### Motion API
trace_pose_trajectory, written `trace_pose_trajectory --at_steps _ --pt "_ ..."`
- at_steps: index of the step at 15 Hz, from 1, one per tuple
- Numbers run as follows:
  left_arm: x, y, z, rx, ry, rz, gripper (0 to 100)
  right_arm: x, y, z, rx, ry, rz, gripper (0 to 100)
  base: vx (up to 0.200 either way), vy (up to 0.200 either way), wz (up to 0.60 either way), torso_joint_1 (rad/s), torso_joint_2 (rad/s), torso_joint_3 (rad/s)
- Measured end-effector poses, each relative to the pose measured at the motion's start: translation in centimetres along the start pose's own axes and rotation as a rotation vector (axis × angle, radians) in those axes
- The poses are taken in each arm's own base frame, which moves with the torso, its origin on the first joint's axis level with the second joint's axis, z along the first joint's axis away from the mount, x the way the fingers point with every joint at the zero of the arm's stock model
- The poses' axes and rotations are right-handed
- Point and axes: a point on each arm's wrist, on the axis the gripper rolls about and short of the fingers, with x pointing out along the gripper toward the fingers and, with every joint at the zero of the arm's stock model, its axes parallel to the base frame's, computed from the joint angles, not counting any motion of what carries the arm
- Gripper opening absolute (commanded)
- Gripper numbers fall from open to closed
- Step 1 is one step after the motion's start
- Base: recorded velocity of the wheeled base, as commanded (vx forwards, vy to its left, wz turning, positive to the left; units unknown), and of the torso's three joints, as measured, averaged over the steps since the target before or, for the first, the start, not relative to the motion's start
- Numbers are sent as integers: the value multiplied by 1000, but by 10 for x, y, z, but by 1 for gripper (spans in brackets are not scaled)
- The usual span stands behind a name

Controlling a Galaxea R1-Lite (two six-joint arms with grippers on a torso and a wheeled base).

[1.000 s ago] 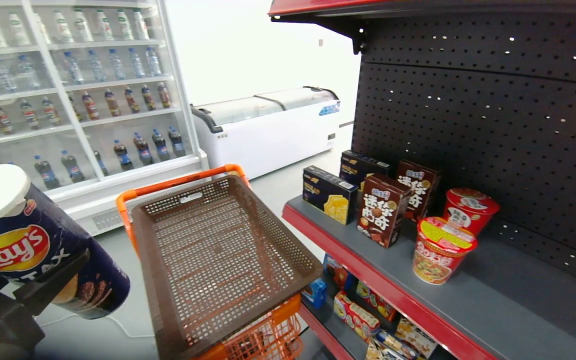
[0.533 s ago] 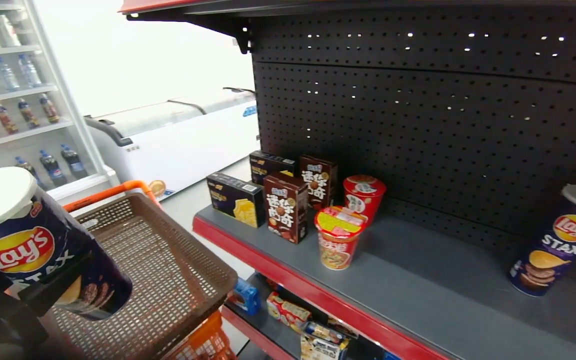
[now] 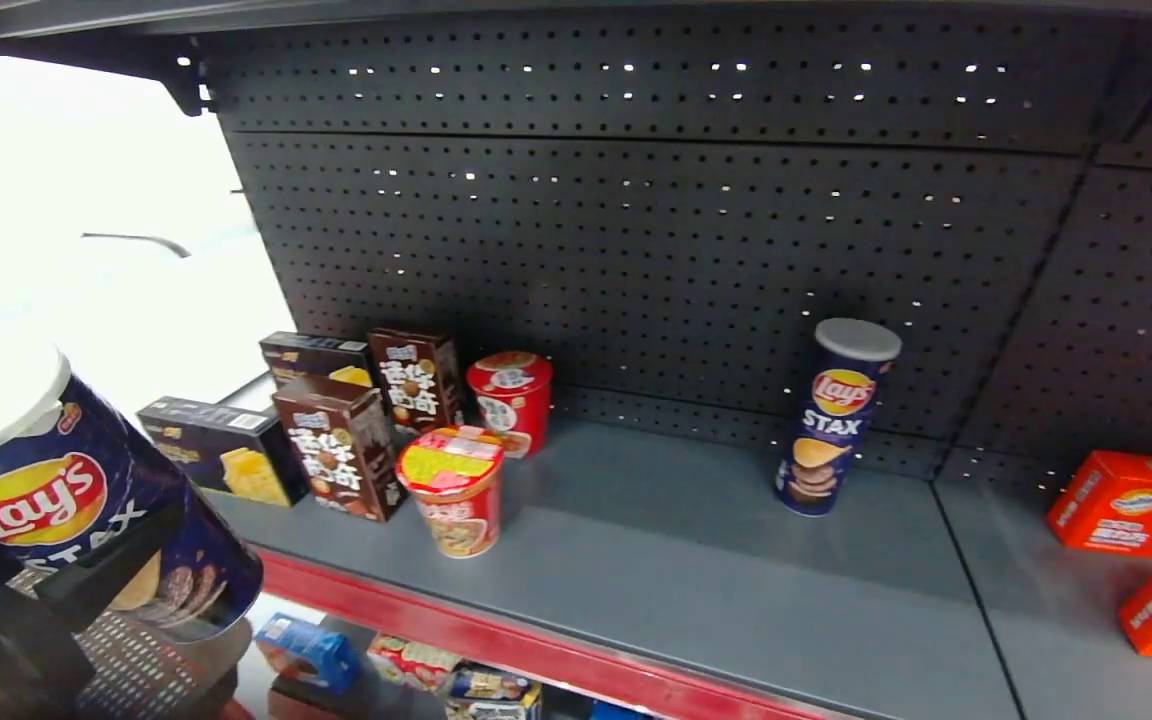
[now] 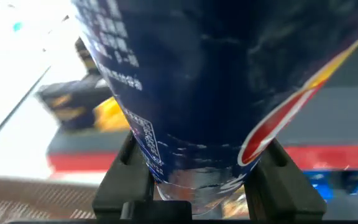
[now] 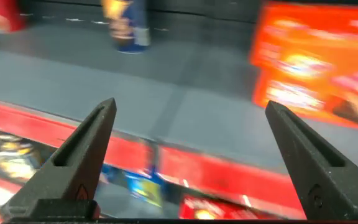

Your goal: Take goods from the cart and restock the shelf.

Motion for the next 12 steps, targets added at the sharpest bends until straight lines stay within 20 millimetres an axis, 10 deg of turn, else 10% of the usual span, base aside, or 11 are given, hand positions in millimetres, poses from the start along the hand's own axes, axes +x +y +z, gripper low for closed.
trace_pose_trajectory --at_steps 12 --pt "-9 3 32 34 -145 41 0 0 0 0 -2 0 1 100 0 0 -100 0 1 0"
